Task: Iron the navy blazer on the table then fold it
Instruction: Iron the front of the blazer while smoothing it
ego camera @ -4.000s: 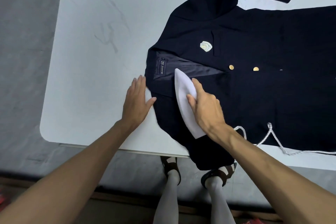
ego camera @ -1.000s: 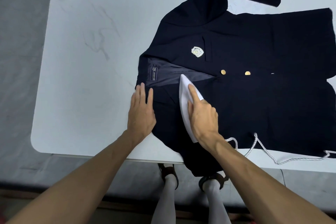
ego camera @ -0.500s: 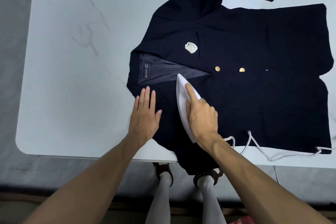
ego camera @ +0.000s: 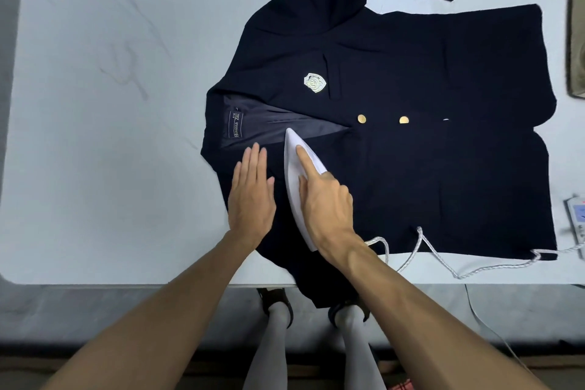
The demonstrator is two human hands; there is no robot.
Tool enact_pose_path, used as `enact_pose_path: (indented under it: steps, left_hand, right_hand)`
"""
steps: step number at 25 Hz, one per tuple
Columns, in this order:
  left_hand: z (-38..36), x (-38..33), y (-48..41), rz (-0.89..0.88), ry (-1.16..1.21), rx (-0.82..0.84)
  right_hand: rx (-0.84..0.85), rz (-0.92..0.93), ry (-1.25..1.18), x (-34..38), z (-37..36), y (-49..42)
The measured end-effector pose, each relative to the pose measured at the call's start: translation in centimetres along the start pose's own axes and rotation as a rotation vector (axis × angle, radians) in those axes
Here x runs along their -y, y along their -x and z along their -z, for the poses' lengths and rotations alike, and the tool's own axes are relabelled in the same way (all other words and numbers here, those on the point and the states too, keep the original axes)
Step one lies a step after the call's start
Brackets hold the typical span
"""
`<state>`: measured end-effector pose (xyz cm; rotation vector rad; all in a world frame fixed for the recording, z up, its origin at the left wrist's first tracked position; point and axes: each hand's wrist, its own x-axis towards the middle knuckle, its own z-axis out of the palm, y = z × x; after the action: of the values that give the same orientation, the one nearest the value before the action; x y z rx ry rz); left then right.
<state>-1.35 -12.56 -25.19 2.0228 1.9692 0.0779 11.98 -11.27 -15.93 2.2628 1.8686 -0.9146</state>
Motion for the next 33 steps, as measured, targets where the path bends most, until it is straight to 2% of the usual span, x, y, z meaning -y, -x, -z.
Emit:
enact_pose_path:
  steps: [8, 17, 21, 25, 29, 33]
  left_hand:
    - [-1.1, 0.1, -0.3, 0.017, -0.101, 0.030]
    - [-1.0, 0.2, -0.4, -0.013, -0.092, 0.044]
    - [-0.7, 0.3, -0.4, -0.006, -0.021, 0.002]
    - [-0.4, -1.4, -0.7, 0.036, 0.036, -0.033]
    - [-1.5, -2.6, -0.6, -0.012, -0.075, 0.053]
    - [-1.9, -2.5, -0.7, 0.006, -0.124, 0.057]
  right_hand:
    - [-0.104, -0.140, 0.030, -5.0, 1.4, -0.2]
    - [-0.132, -0.186, 0.027, -7.1, 2.2, -0.3]
    - [-0.079, -0.107, -0.033, -5.5, 2.0, 0.6]
    - [-0.001, 0.005, 0.067, -2.6, 0.3, 1.1]
    - [-0.040, -0.052, 0.078, -4.3, 0.3, 1.0]
    - [-0.122, -0.111, 0.048, -8.4, 1.8, 0.9]
